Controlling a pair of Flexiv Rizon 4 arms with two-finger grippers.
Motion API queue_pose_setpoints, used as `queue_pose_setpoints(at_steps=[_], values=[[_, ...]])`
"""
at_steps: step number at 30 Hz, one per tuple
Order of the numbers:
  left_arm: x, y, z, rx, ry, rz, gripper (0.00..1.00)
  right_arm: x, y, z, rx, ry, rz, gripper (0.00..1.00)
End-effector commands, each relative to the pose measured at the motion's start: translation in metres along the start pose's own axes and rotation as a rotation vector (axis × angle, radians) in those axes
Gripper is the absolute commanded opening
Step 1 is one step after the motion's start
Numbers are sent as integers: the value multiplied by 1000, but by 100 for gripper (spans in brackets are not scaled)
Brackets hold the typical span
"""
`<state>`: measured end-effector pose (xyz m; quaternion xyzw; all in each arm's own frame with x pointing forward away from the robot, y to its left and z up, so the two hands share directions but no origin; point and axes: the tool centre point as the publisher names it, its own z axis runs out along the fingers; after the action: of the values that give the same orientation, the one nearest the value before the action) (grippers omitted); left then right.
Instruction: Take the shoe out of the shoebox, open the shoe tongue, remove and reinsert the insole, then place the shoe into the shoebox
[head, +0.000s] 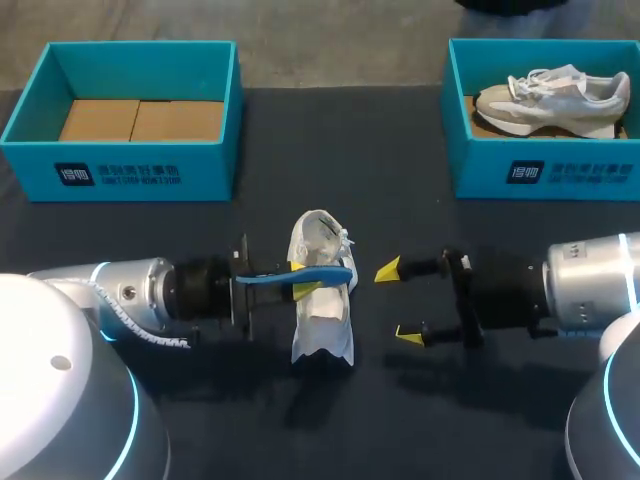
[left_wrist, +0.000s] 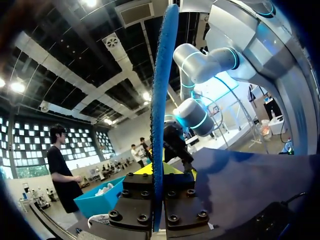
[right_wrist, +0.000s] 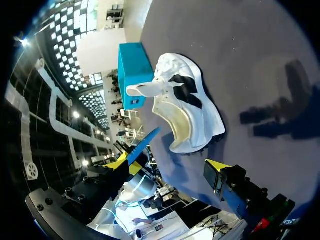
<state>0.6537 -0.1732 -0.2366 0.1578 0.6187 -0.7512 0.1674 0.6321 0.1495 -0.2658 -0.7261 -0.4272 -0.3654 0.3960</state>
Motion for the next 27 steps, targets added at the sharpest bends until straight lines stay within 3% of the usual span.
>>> queue_pose_setpoints(at_steps=[1, 3, 7, 20, 27], values=[[1, 0, 1, 0, -3, 1, 0, -1, -2, 7, -9, 20, -17, 100], [1, 0, 1, 0, -3, 1, 0, -1, -2, 13, -2, 17, -57, 100], [1, 0, 1, 0, -3, 1, 0, 0, -1, 21, -67, -18, -111, 100], [1, 0, 1, 0, -3, 1, 0, -5, 10, 46, -40, -29, -183, 100], [1, 0, 1, 0, -3, 1, 0, -11, 10, 48, -54, 1, -215, 100]])
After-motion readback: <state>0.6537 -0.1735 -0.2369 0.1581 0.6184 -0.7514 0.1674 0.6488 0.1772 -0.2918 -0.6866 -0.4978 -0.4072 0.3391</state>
